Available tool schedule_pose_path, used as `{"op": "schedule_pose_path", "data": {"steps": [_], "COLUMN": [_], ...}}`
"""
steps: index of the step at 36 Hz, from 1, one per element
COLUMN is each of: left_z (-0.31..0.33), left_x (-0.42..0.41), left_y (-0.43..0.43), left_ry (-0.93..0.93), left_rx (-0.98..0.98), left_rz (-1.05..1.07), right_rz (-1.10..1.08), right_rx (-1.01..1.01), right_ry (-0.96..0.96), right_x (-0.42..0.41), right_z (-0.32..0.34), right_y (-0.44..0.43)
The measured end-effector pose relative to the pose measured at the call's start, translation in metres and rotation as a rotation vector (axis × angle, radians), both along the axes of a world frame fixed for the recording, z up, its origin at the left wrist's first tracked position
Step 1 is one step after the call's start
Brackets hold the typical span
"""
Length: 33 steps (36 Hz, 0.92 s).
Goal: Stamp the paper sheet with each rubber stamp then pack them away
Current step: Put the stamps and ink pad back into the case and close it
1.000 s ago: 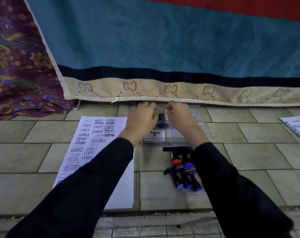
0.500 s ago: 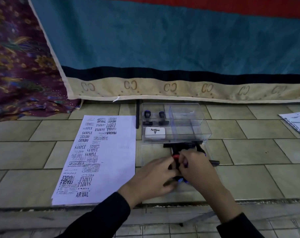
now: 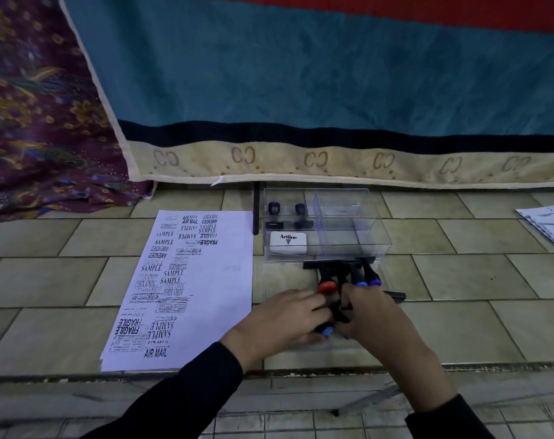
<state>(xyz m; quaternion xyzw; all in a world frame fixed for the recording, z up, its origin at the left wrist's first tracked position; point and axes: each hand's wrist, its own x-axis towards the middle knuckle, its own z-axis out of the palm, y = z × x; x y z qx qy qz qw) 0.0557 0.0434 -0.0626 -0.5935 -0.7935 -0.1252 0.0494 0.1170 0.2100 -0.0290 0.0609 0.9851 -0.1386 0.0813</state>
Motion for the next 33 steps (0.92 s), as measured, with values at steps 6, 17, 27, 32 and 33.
{"op": "schedule_pose_path", "data": {"steps": [6,17,27,32,33], "left_z": [0.005,0.028,0.073,0.071,0.069], "left_x": [0.000,-0.019,-0.104,-0.150,-0.156], "left_y": [-0.012,-0.024,-0.013,0.009,0.013], "left_ry": [0.045,-0.401,-0.604,-0.705,-0.704], "left_rx": [0.127,0.589,0.828,0.725,0.702], "left_rz": [-0.004,0.331,0.590,0.691,0.698], "right_rz": [0.014,0.052,-0.017,-0.121,-0.136], "right_rx": [0.002,0.091,-0.114,-0.170,-0.173], "right_ry": [-0.014,-0.067,0.330,0.529,0.541], "right_x": [0.004,0.007,-0.053,-0.113,-0.125], "right_z": [0.003,0.016,0.059,0.058,0.056], "right_y": [-0.002,-0.010,0.020,0.021,0.019]}}
